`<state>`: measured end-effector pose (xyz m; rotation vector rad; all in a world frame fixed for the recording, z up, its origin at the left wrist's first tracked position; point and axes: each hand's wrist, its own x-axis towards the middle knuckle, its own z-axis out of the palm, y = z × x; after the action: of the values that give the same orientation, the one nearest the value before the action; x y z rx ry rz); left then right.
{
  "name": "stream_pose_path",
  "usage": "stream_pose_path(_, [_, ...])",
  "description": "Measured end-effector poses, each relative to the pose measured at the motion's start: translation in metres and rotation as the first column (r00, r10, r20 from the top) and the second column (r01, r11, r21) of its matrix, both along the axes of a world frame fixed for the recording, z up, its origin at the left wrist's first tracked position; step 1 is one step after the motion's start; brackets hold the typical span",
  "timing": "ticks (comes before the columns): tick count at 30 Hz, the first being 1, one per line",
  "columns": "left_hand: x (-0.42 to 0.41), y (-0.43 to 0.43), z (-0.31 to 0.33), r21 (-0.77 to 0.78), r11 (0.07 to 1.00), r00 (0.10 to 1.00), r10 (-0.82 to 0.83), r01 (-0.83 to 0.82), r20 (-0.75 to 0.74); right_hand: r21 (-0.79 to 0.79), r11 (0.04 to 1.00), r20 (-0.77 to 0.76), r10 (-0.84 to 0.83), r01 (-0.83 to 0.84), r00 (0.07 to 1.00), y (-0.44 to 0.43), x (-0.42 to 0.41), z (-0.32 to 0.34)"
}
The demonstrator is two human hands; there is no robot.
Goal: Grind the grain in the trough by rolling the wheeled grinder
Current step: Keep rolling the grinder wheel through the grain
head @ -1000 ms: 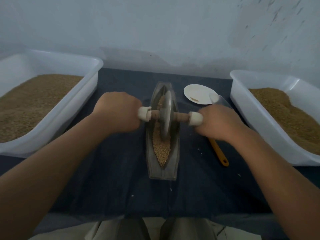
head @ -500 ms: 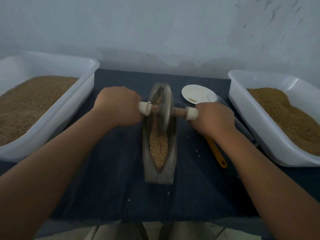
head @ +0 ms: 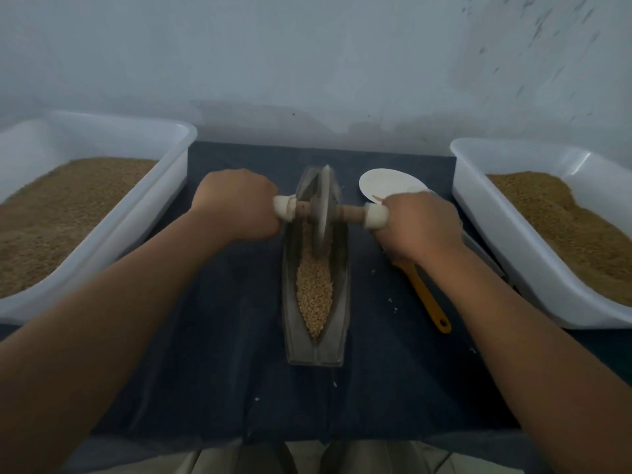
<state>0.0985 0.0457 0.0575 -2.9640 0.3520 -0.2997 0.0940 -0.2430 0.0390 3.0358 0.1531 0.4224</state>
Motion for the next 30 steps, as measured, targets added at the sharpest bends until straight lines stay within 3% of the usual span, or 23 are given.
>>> stream_pose_path(4, [-0.003, -0.006, 0.01, 0.01, 1.0, 1.0, -0.006, 0.007, -0.017, 0.017, 1.0, -0.162, -0.005, 0.008, 0.987, 0.001, 0.006, 0.005])
stream_pose_path(8, [-0.051, 0.015, -0.005, 0.025, 0.991, 0.991, -0.127, 0.128, -0.032, 0.06, 0.988, -0.269, 0.155, -0.144, 0.951, -0.016, -0.05, 0.009])
stream_pose_path(13, [-0.049, 0.022, -0.014, -0.017, 0.993, 0.991, -0.121, 0.121, -0.055, 0.038, 0.985, -0.246, 0.173, -0.169, 0.954, -0.015, -0.053, 0.014])
stream_pose_path(18, [0.01, 0.004, 0.001, -0.053, 0.999, 0.994, -0.013, 0.007, -0.113, 0.002, 0.999, -0.045, 0.038, -0.038, 0.998, 0.002, 0.013, 0.011])
stream_pose_path(22, [0.002, -0.002, 0.005, 0.002, 1.0, 0.998, -0.028, 0.028, -0.05, 0.036, 0.999, -0.107, 0.021, -0.017, 0.994, -0.003, 0.011, 0.002])
stream_pose_path(26, [-0.041, 0.008, -0.007, 0.051, 0.995, 0.996, -0.084, 0.083, 0.027, 0.086, 0.989, -0.195, 0.138, -0.123, 0.971, -0.017, -0.042, 0.002])
stream_pose_path(30, [-0.06, 0.021, -0.015, 0.02, 0.994, 0.994, -0.112, 0.112, 0.006, 0.115, 0.977, -0.304, 0.209, -0.182, 0.929, -0.019, -0.065, 0.018])
